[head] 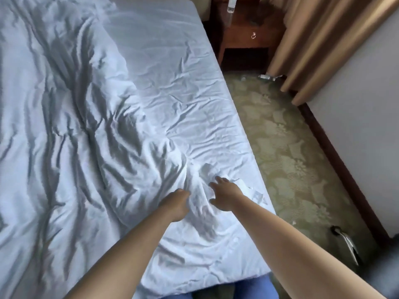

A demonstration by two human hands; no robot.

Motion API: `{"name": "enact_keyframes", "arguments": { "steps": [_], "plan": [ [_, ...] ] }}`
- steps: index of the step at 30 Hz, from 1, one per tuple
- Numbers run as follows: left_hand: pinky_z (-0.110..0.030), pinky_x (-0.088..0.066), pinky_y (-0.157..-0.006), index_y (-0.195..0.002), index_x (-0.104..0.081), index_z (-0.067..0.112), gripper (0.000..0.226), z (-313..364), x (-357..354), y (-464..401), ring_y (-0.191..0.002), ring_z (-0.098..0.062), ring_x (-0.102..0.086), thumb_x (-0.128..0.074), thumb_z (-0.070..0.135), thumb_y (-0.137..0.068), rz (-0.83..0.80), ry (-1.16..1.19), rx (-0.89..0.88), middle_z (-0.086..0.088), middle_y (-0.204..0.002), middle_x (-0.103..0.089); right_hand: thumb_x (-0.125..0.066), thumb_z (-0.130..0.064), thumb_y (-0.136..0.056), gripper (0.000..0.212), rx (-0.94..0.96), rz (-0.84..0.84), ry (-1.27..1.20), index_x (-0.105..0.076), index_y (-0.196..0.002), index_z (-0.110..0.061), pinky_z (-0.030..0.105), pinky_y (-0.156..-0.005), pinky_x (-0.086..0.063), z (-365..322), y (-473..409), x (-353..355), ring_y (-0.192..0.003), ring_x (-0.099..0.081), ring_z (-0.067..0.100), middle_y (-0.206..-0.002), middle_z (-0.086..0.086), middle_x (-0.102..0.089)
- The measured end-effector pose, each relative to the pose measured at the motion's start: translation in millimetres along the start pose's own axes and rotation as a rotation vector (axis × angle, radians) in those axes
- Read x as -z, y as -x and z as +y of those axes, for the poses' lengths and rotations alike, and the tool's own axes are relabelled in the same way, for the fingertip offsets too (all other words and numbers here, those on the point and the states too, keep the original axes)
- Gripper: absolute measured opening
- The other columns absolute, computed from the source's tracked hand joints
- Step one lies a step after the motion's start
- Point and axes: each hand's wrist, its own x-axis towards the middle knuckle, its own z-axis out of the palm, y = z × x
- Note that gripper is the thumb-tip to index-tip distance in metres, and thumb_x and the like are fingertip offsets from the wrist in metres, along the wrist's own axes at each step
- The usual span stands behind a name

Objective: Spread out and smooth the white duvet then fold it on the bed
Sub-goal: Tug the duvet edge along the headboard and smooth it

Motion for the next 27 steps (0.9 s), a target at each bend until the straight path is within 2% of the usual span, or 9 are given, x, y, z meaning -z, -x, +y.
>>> {"name": "enact_keyframes", "arguments": {
  "steps": [7, 11, 13, 14, 16, 18, 21, 24, 27],
  "plan": [
    [-0.031, -0.037, -0.106, -0.148, -0.027, 0.024, 0.059, 46.5, -42.9, -43.8, -0.138, -0.018, -0.033, -0.048, 0.019, -0.093, 0.115, 0.255, 0.297, 0.003, -0.154, -0.027, -0.052, -0.042, -0.093, 0.063, 0.285, -0.101, 0.176, -0.028, -0.147, -0.021, 0.040, -0.114, -0.024, 61.3, -68.7, -20.0, -0.144, -0.016, 0.027, -0.160, 0.009, -0.003],
    [-0.030, -0.041, -0.099, -0.151, -0.010, 0.039, 0.075, 79.9, -80.5, -56.2, -0.136, -0.024, -0.038, -0.045, 0.016, -0.089, 0.202, 0.498, 0.430, -0.001, -0.156, -0.025, -0.054, -0.063, -0.084, 0.097, 0.292, -0.147, 0.238, 0.007, -0.152, -0.032, 0.050, -0.117, -0.008, 84.4, -95.1, -34.7, -0.146, -0.007, 0.033, -0.158, 0.012, 0.018],
    [-0.028, -0.040, -0.100, -0.149, -0.007, 0.045, 0.082, 93.9, -97.9, -56.9, -0.138, -0.021, -0.035, -0.042, 0.008, -0.085, 0.267, 0.601, 0.452, 0.005, -0.157, -0.023, -0.061, -0.063, -0.079, 0.109, 0.233, -0.224, 0.138, 0.020, -0.148, -0.036, 0.051, -0.114, -0.015, 88.0, -102.3, -42.9, -0.143, -0.018, 0.035, -0.158, 0.016, 0.013],
    [-0.029, -0.037, -0.105, -0.150, -0.008, 0.045, 0.083, 98.3, -106.4, -57.0, -0.139, -0.017, -0.032, -0.041, 0.006, -0.084, 0.292, 0.658, 0.470, 0.007, -0.157, -0.023, -0.062, -0.056, -0.081, 0.108, 0.201, -0.253, 0.038, 0.021, -0.148, -0.036, 0.048, -0.111, -0.024, 88.0, -104.0, -47.9, -0.138, -0.029, 0.035, -0.158, 0.017, -0.001],
    [-0.031, -0.034, -0.109, -0.151, -0.013, 0.039, 0.072, 101.4, -118.9, -59.0, -0.138, -0.015, -0.035, -0.039, 0.010, -0.089, 0.293, 0.746, 0.534, 0.010, -0.155, -0.026, -0.053, -0.043, -0.090, 0.092, 0.163, -0.243, -0.133, 0.015, -0.150, -0.030, 0.041, -0.100, -0.038, 85.5, -100.8, -53.0, -0.125, -0.046, 0.033, -0.145, 0.016, -0.036],
    [-0.033, -0.036, -0.107, -0.150, -0.019, 0.034, 0.061, 97.2, -122.3, -64.1, -0.135, -0.017, -0.040, -0.038, 0.018, -0.094, 0.279, 0.760, 0.571, 0.009, -0.154, -0.031, -0.044, -0.033, -0.094, 0.069, 0.123, -0.171, -0.241, -0.008, -0.150, -0.017, 0.038, -0.090, -0.043, 84.2, -94.2, -55.9, -0.113, -0.055, 0.033, -0.129, 0.016, -0.054],
    [-0.028, -0.037, -0.105, -0.148, -0.028, 0.029, 0.063, 91.5, -116.6, -65.2, -0.133, -0.015, -0.042, -0.043, 0.009, -0.090, 0.307, 0.787, 0.546, 0.007, -0.149, -0.040, -0.044, -0.021, -0.092, 0.031, 0.099, -0.184, -0.268, -0.046, -0.119, -0.008, 0.034, -0.084, -0.043, 86.0, -77.7, -50.0, -0.110, -0.056, 0.032, -0.120, 0.015, -0.059],
    [-0.026, -0.034, -0.108, -0.150, -0.023, 0.027, 0.071, 104.6, -111.5, -52.4, -0.135, -0.016, -0.039, -0.056, 0.017, -0.089, 0.253, 0.696, 0.470, 0.006, -0.151, -0.035, -0.047, -0.026, -0.092, 0.032, 0.114, -0.242, -0.247, -0.057, -0.113, -0.004, 0.031, -0.086, -0.044, 90.4, -62.6, -42.5, -0.111, -0.056, 0.031, -0.118, 0.015, -0.062],
    [-0.023, -0.029, -0.110, -0.152, -0.018, 0.026, 0.076, 125.3, -107.1, -38.8, -0.141, -0.016, -0.029, -0.049, 0.006, -0.086, 0.191, 0.605, 0.453, 0.004, -0.157, -0.021, -0.051, -0.034, -0.088, 0.038, 0.167, -0.182, -0.118, -0.056, -0.117, -0.010, 0.035, -0.097, -0.040, 97.8, -53.8, -30.4, -0.122, -0.045, 0.028, -0.128, 0.011, -0.050]
  ]
}}
